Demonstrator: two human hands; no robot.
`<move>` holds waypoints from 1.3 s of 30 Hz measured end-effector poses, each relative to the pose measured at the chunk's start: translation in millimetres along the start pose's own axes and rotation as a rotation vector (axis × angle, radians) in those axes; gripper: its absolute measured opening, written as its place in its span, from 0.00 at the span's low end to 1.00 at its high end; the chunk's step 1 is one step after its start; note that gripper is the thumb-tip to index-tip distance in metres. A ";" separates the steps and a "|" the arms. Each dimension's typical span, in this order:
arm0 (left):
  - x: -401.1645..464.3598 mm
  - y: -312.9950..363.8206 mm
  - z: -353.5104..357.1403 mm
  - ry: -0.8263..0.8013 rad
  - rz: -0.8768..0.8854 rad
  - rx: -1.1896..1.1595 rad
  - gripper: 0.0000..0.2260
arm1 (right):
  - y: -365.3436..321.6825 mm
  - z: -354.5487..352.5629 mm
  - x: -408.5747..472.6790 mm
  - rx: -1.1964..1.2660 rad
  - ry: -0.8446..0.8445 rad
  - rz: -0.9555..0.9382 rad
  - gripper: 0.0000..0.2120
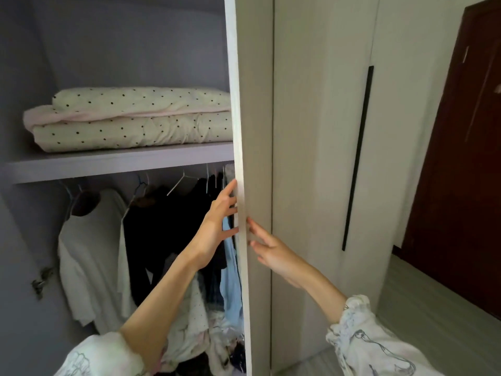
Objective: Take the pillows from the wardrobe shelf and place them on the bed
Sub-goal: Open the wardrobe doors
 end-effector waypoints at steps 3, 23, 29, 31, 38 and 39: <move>-3.0 3.6 37.5 -0.009 -0.001 0.020 0.13 | 7.8 -22.4 -17.5 0.047 -0.002 0.003 0.25; 20.8 -29.4 161.6 -0.060 -0.158 -0.066 0.15 | 29.0 -155.2 -102.0 -0.220 0.390 0.059 0.20; 10.8 -35.7 117.9 -0.041 -0.078 0.137 0.10 | 22.0 -130.6 -81.4 -0.344 0.379 0.004 0.15; 11.8 -35.0 94.7 -0.032 -0.059 0.213 0.11 | 12.4 -114.7 -62.2 -0.329 0.328 -0.025 0.14; 29.5 -20.0 -23.8 0.044 0.034 0.426 0.12 | -36.0 -48.0 38.3 -0.327 0.256 -0.155 0.13; 34.4 -17.1 -44.2 0.056 0.049 0.464 0.13 | -44.3 -37.0 55.9 -0.334 0.252 -0.174 0.13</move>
Point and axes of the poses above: each hand's wrist, its own x-axis towards the middle knuckle, its own z-axis out of the palm, y = z × x, the point moved 2 cm from there along x, towards the middle knuckle, and after that the axes turned 1 degree about -x, right-handed, at the moved point
